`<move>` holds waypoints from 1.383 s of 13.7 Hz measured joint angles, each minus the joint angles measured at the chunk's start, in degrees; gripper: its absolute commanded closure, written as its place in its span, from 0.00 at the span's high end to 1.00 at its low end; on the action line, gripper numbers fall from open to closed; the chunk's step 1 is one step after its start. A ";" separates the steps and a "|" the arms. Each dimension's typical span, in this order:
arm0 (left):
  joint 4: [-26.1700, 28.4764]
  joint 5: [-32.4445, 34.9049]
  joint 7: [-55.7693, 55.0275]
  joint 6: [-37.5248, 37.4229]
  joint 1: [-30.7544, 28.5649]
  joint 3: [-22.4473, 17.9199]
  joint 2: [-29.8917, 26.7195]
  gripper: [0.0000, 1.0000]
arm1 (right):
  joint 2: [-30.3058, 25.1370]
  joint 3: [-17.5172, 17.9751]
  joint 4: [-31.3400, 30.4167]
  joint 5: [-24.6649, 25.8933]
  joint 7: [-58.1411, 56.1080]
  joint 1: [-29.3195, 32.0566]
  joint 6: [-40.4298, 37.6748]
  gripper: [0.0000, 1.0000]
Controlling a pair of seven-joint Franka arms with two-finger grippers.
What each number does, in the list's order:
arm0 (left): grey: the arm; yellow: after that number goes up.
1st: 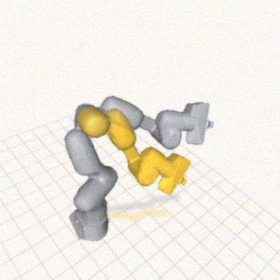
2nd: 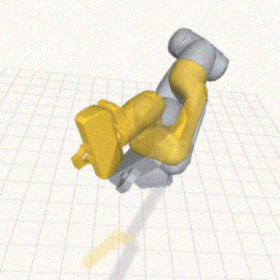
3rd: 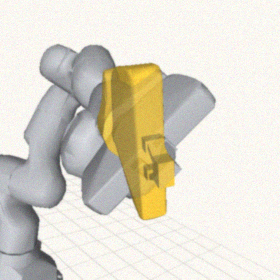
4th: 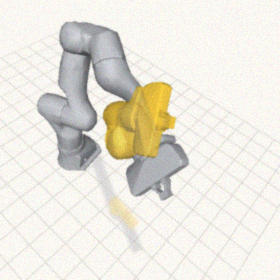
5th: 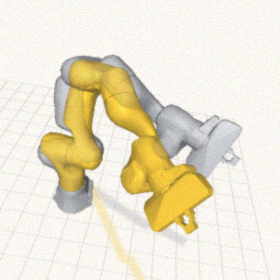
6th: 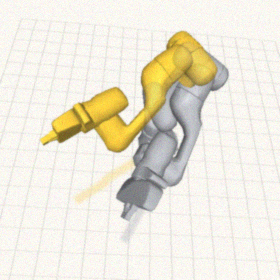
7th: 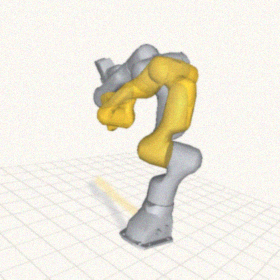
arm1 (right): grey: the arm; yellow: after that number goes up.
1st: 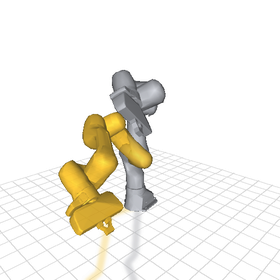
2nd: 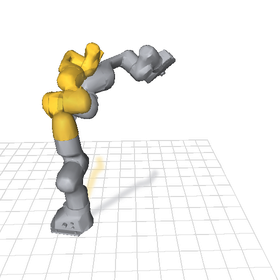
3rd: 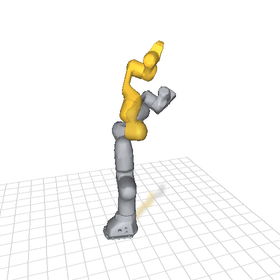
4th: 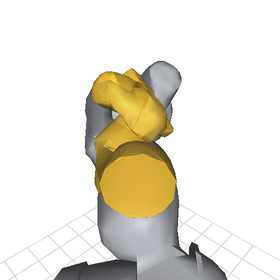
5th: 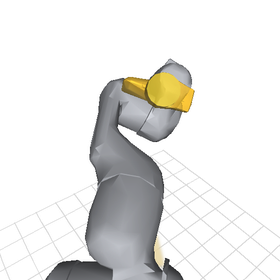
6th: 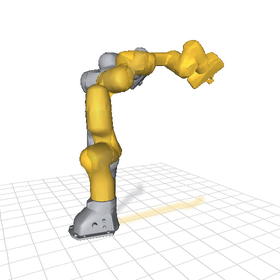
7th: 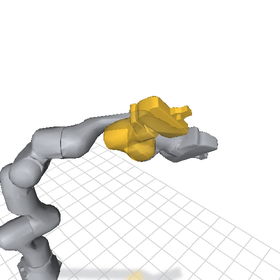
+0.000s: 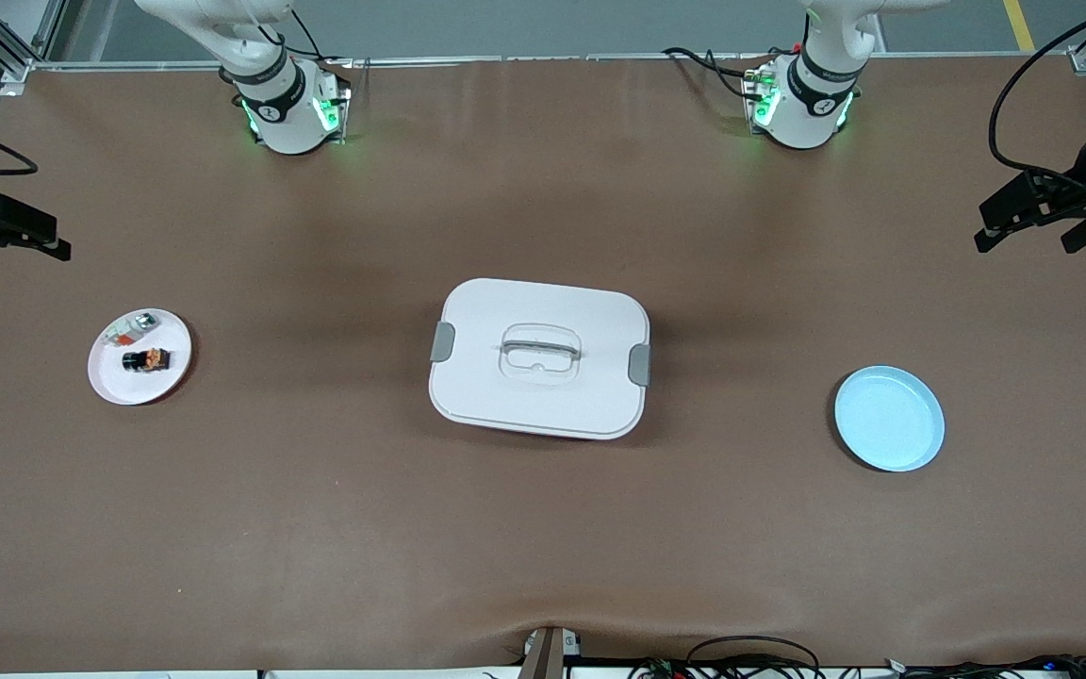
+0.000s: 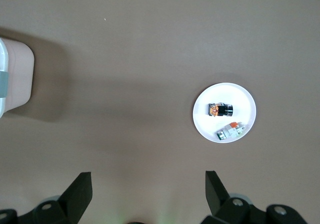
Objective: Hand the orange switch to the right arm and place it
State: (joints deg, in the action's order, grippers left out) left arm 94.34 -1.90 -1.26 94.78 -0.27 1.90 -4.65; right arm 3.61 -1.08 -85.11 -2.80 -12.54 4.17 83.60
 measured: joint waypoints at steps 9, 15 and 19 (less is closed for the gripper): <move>-0.13 0.00 0.00 0.00 0.01 0.05 0.00 1.00 | -0.61 0.30 0.25 -0.09 3.51 -1.62 -0.59 1.00; -0.14 0.00 0.00 0.00 0.04 0.08 0.00 1.00 | -1.37 0.39 0.46 -0.03 3.57 -2.38 -2.20 1.00; -0.16 0.00 0.00 -0.01 0.05 0.08 0.00 1.00 | -2.02 -0.22 0.47 0.43 3.69 -2.41 -2.50 1.00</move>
State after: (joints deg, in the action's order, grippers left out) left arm 94.18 -1.90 -1.26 94.77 -0.22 1.98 -4.65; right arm 1.59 -1.30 -84.64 -2.37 -8.85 1.76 81.09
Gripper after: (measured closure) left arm 0.000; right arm 0.000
